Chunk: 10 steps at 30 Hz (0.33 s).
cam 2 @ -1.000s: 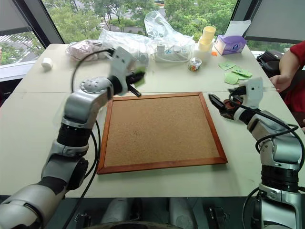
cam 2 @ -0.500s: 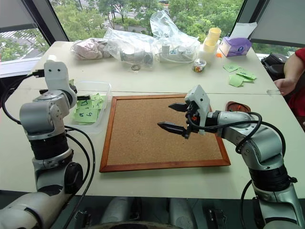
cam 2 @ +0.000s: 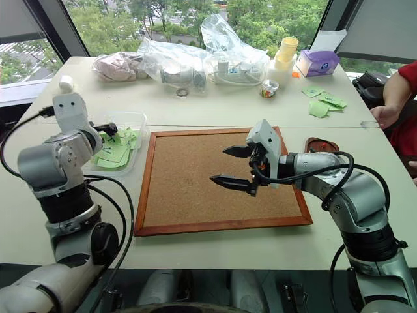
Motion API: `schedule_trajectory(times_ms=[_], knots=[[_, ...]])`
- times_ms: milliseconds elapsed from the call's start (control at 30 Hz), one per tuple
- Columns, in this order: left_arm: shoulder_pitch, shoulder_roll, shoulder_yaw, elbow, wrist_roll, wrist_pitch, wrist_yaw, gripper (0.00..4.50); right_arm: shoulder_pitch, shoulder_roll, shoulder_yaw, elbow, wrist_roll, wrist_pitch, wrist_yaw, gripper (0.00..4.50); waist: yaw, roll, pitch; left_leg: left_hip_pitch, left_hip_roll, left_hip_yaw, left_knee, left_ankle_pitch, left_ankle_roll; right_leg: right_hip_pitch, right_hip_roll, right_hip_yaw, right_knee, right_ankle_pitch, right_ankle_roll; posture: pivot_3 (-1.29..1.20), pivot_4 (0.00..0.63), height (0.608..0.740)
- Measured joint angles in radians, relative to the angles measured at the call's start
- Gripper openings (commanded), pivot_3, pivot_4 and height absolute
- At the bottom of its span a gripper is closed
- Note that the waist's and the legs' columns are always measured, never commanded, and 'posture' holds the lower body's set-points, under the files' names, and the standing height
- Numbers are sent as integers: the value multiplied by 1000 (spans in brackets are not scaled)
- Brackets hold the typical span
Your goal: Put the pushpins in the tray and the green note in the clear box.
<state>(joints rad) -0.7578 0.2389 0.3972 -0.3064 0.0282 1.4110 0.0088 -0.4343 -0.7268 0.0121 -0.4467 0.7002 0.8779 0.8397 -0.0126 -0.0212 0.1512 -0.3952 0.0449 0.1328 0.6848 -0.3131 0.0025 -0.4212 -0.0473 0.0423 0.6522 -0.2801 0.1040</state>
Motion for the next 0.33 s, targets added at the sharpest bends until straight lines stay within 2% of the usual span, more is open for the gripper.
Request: schedule_trajectory(times_ms=[133, 267, 333], knots=[[-21, 114, -22, -21, -74, 56, -104, 4463, 5, -26, -51, 6, 6, 7, -10, 4500, 0, 0, 0, 0, 0, 0, 0, 0, 0, 0, 0, 0, 0, 0, 0, 0, 150, 735], [-37, 295, -26, -10, -216, 114, -294, 4463, 38, -58, -145, 19, 32, 31, -22, 4500, -1, 0, 0, 0, 0, 0, 0, 0, 0, 0, 0, 0, 0, 0, 0, 0, 150, 735], [-32, 353, -34, -12, -293, 112, -392, 4463, 56, -66, -186, 21, 48, 44, -30, 4500, -1, 0, 0, 0, 0, 1, 0, 0, 0, 0, 0, 0, 0, 0, 0, 0, 150, 735]])
